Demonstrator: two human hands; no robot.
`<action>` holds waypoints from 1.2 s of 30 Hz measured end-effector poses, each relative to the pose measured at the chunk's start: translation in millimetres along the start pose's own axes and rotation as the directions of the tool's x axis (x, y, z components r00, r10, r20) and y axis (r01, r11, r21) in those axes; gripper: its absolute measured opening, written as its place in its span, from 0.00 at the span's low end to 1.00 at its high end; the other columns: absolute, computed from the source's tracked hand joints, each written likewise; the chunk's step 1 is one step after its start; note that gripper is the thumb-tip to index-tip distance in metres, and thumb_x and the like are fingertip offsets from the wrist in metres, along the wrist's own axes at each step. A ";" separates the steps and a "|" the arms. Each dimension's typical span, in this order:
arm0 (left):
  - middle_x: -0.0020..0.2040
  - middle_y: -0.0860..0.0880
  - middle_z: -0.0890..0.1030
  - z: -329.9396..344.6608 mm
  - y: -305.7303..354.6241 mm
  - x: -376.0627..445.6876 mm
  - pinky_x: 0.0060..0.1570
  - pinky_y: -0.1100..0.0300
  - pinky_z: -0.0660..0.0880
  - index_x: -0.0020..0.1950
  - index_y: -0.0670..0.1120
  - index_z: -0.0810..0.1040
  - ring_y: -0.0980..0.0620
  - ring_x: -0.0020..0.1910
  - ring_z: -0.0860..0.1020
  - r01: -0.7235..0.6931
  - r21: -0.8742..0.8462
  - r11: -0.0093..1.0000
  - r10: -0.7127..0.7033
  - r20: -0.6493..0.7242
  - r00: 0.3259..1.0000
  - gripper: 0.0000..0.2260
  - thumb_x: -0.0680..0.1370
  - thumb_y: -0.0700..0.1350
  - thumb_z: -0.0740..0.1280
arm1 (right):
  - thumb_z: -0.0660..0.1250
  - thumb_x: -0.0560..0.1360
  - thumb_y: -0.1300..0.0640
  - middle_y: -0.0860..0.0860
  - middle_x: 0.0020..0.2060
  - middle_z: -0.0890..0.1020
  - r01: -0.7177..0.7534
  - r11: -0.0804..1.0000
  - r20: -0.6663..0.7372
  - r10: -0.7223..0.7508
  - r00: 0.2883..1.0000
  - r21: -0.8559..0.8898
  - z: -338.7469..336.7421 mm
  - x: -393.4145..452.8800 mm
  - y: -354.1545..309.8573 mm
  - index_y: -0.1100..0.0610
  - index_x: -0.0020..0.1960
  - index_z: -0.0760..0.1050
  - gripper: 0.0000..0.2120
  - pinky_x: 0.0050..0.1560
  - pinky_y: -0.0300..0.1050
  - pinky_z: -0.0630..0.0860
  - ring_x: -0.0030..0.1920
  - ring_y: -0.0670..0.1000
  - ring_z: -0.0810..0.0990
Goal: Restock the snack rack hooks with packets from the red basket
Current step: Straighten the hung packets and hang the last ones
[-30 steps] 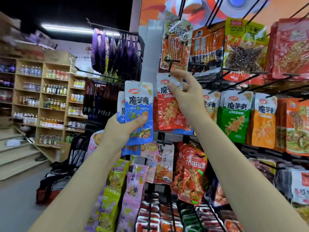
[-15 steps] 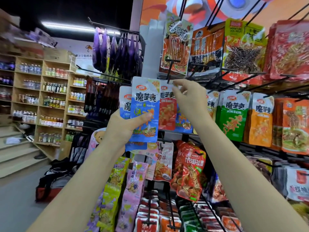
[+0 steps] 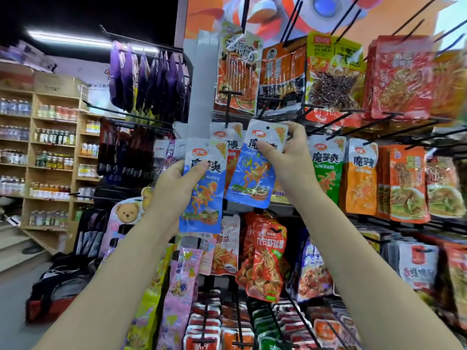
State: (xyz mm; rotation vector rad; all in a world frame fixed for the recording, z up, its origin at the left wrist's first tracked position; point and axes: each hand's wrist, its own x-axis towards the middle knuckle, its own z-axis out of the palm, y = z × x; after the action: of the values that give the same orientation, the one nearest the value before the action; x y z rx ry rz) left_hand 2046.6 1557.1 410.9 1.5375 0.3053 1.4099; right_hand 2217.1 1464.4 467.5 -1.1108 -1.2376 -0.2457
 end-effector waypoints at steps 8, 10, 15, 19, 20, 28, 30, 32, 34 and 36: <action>0.34 0.47 0.84 15.8 -0.7 -0.3 0.35 0.54 0.82 0.44 0.36 0.80 0.50 0.31 0.83 -0.051 -0.161 0.986 0.050 -0.014 0.999 0.12 0.78 0.46 0.72 | 0.67 0.81 0.52 0.39 0.44 0.75 0.182 0.979 0.010 -0.182 0.983 -0.092 -7.5 19.5 -1.6 0.49 0.62 0.75 0.10 0.49 0.45 0.71 0.37 0.37 0.69; 0.35 0.46 0.84 17.5 -2.7 0.4 0.36 0.52 0.82 0.48 0.32 0.79 0.49 0.32 0.83 -0.051 -0.173 0.984 0.050 -0.012 0.999 0.16 0.77 0.46 0.73 | 0.67 0.81 0.52 0.40 0.46 0.77 0.164 0.980 0.019 -0.163 0.987 -0.113 -6.7 23.6 -2.1 0.49 0.62 0.75 0.10 0.45 0.41 0.71 0.36 0.37 0.69; 0.33 0.49 0.84 21.1 -3.8 0.8 0.31 0.59 0.81 0.46 0.36 0.78 0.52 0.30 0.83 -0.040 -0.210 0.977 0.041 0.002 0.999 0.11 0.77 0.44 0.72 | 0.68 0.81 0.53 0.43 0.54 0.77 0.063 0.973 0.092 -0.044 0.995 -0.221 -7.2 31.2 3.4 0.53 0.69 0.73 0.18 0.30 0.27 0.69 0.44 0.41 0.73; 0.35 0.45 0.85 24.3 -5.9 4.8 0.32 0.56 0.82 0.39 0.41 0.80 0.49 0.31 0.83 -0.013 -0.232 0.973 0.015 0.003 1.000 0.09 0.75 0.45 0.74 | 0.65 0.82 0.53 0.51 0.52 0.78 0.172 0.850 0.024 -0.184 0.983 -0.498 -13.1 19.7 14.0 0.53 0.67 0.77 0.15 0.46 0.38 0.73 0.42 0.46 0.75; 0.36 0.45 0.85 26.3 -5.4 6.0 0.32 0.55 0.82 0.38 0.42 0.80 0.48 0.31 0.83 -0.005 -0.242 0.970 0.006 0.005 1.000 0.10 0.74 0.46 0.74 | 0.64 0.82 0.54 0.51 0.47 0.78 0.210 0.843 -0.039 -0.263 0.964 -0.495 -16.1 13.6 13.5 0.54 0.63 0.80 0.12 0.45 0.41 0.73 0.40 0.45 0.75; 0.45 0.41 0.87 65.0 3.3 18.7 0.45 0.51 0.82 0.47 0.39 0.84 0.46 0.40 0.84 -0.022 -0.156 0.988 0.039 0.108 0.993 0.11 0.74 0.47 0.75 | 0.71 0.78 0.53 0.62 0.37 0.80 0.039 0.999 0.096 -0.041 0.995 0.024 -16.1 -0.3 10.4 0.60 0.42 0.78 0.11 0.40 0.62 0.80 0.38 0.53 0.79; 0.42 0.47 0.87 67.8 2.8 23.8 0.44 0.55 0.82 0.47 0.43 0.85 0.51 0.40 0.84 -0.040 -0.142 0.989 0.055 0.110 0.992 0.05 0.76 0.44 0.74 | 0.72 0.76 0.50 0.61 0.37 0.80 0.032 0.999 0.031 -0.034 0.999 0.043 -20.5 7.1 16.4 0.61 0.42 0.76 0.14 0.42 0.65 0.78 0.38 0.54 0.77; 0.40 0.49 0.87 66.4 0.4 29.7 0.42 0.56 0.82 0.44 0.45 0.85 0.51 0.39 0.84 -0.059 -0.104 0.993 0.069 0.096 0.993 0.02 0.75 0.42 0.74 | 0.72 0.76 0.53 0.55 0.38 0.82 0.036 0.997 -0.012 -0.035 0.999 0.075 -24.6 12.9 19.0 0.57 0.45 0.75 0.09 0.41 0.61 0.78 0.39 0.52 0.80; 0.38 0.46 0.86 66.6 -1.5 34.2 0.38 0.55 0.82 0.43 0.43 0.84 0.49 0.35 0.84 -0.047 -0.084 0.995 0.053 0.071 0.996 0.03 0.75 0.42 0.75 | 0.71 0.78 0.59 0.55 0.38 0.83 0.079 0.991 -0.035 -0.076 0.996 0.108 -23.8 14.8 16.2 0.53 0.53 0.70 0.11 0.39 0.53 0.78 0.37 0.52 0.81; 0.38 0.44 0.86 70.2 -0.5 36.4 0.35 0.56 0.82 0.45 0.40 0.84 0.49 0.33 0.83 -0.047 -0.093 0.995 0.051 0.043 0.998 0.05 0.76 0.41 0.74 | 0.70 0.78 0.61 0.59 0.38 0.82 0.185 0.974 -0.039 -0.182 0.983 0.128 -19.9 16.4 12.7 0.51 0.60 0.67 0.16 0.35 0.51 0.74 0.35 0.58 0.79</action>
State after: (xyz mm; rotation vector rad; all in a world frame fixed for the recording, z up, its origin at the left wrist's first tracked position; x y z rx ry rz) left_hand 2117.9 1550.4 444.3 1.5078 0.1739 1.4060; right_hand 2244.4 1461.7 476.2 -0.8787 -1.3151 -0.3139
